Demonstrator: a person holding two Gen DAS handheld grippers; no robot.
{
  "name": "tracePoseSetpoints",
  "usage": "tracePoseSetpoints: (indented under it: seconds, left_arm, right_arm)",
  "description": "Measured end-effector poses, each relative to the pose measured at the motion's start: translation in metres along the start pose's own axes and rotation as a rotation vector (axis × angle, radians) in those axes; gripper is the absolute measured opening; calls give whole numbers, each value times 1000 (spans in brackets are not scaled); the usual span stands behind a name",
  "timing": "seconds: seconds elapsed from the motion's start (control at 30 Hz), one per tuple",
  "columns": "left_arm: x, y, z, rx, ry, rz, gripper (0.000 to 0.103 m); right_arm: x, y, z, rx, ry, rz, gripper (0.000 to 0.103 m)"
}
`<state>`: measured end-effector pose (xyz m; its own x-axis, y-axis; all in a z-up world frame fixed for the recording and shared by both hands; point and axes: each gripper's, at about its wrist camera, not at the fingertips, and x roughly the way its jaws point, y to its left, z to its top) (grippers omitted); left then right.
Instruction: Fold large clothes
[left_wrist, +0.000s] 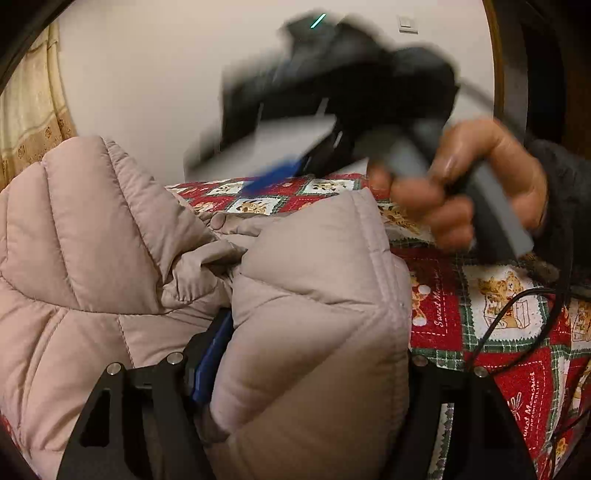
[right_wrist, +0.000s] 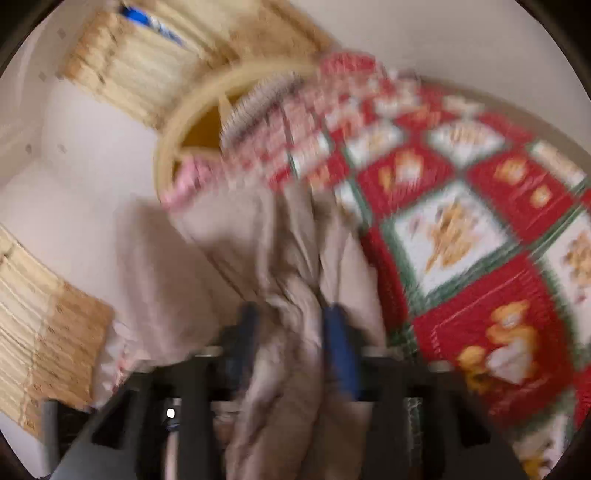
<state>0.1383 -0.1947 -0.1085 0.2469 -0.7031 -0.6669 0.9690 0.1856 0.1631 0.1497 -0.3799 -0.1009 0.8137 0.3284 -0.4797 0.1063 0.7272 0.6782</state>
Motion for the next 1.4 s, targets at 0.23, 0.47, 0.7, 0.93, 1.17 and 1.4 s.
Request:
tracePoseSetpoints:
  seconds: [0.23,0.47,0.7,0.93,1.17,1.4]
  left_arm:
    - [-4,1,-1,10,-9,11,70]
    - [-1,-11,-2,27,-17,65,73]
    - [-46,-18,-3,-19,-36,83,73]
    - [-124,11,-15,-133,-105,14,73]
    - [-187,120,-34,-475,-326,382,74]
    - [-82,177,-19,-639,-244,417,74]
  right_arm:
    - [0,54,14,-238,41,129,72]
    - [27,67,0,-337,117,24,11]
    - [42,39,-2,-324,90,-287,0]
    - [44,19,-23,-275,72,-206,0]
    - [52,16,-20,-269,71,-208,0]
    - [48,14,-22,-249,68,-192,0]
